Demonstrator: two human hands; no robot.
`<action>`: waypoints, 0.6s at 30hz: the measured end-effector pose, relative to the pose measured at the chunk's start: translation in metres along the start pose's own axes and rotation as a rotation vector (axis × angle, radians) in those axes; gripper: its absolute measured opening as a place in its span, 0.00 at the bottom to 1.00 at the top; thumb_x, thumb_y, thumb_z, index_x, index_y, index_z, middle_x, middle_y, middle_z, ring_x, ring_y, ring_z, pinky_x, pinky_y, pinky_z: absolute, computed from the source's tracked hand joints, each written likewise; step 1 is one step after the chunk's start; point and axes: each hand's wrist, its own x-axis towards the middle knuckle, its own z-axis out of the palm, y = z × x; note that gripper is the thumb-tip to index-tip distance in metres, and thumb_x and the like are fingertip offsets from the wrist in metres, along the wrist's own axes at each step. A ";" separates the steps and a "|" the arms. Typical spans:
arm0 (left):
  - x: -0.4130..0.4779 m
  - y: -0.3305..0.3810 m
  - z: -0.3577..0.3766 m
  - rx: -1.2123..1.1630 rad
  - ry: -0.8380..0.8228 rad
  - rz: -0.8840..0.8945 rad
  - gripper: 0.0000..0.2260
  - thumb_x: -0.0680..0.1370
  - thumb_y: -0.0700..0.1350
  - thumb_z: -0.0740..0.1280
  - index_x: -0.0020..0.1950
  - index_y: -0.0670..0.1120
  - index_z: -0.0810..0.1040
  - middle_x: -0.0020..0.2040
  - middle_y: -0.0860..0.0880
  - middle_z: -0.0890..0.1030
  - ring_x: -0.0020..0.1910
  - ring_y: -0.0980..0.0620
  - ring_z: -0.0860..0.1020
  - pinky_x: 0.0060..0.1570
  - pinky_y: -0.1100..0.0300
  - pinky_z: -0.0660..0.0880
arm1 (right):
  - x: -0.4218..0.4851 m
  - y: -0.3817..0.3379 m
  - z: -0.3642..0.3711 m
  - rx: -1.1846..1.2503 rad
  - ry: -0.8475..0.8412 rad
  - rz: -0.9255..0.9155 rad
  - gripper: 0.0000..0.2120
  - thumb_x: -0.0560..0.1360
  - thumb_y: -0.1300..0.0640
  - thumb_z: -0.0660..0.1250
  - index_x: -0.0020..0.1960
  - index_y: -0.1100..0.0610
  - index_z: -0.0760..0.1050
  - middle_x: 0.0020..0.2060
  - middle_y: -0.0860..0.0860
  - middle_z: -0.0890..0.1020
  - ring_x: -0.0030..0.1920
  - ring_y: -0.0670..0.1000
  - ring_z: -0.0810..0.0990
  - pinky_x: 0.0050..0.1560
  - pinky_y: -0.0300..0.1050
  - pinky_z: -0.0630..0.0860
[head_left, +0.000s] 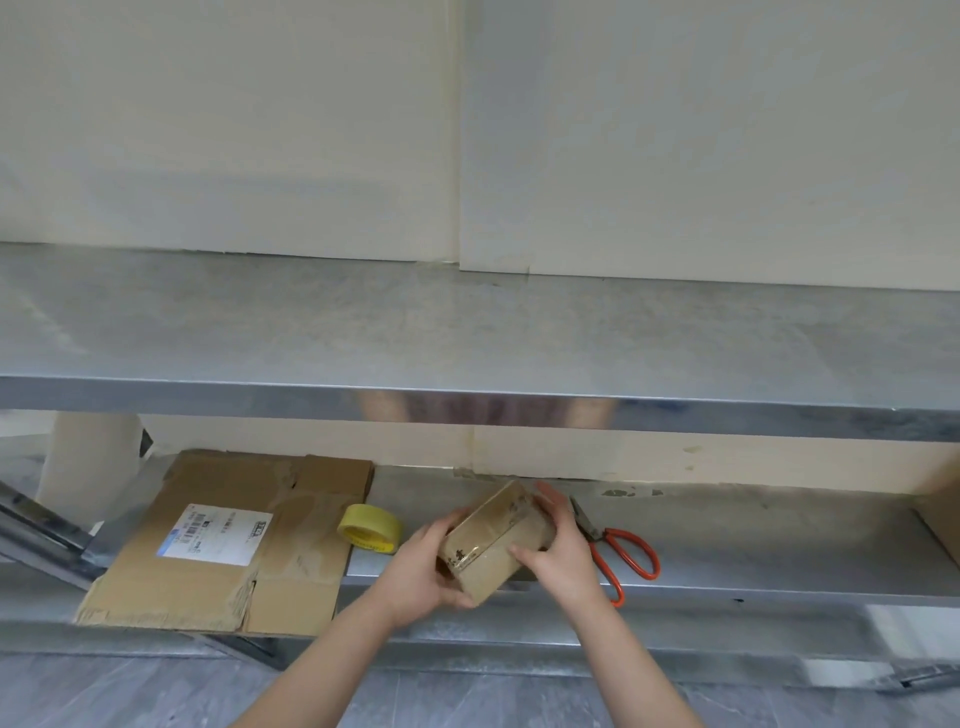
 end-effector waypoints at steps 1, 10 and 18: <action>0.000 0.001 0.000 0.052 0.038 0.020 0.49 0.60 0.49 0.82 0.75 0.55 0.60 0.64 0.54 0.70 0.64 0.55 0.70 0.64 0.58 0.70 | 0.000 0.000 0.000 0.001 0.039 -0.020 0.36 0.64 0.65 0.78 0.63 0.44 0.66 0.56 0.38 0.75 0.59 0.45 0.75 0.55 0.30 0.71; 0.001 0.009 0.007 -0.164 0.095 0.010 0.47 0.59 0.56 0.81 0.71 0.61 0.57 0.65 0.60 0.72 0.64 0.60 0.73 0.63 0.63 0.71 | -0.004 0.002 0.009 0.026 0.002 -0.098 0.44 0.67 0.52 0.79 0.74 0.42 0.59 0.65 0.33 0.69 0.65 0.35 0.70 0.64 0.32 0.68; 0.000 0.011 0.007 -0.187 0.182 0.024 0.42 0.68 0.44 0.78 0.72 0.65 0.58 0.66 0.58 0.72 0.54 0.62 0.78 0.52 0.66 0.76 | -0.008 -0.003 0.006 0.081 -0.029 -0.015 0.21 0.73 0.48 0.73 0.64 0.44 0.71 0.62 0.42 0.76 0.66 0.44 0.73 0.64 0.41 0.69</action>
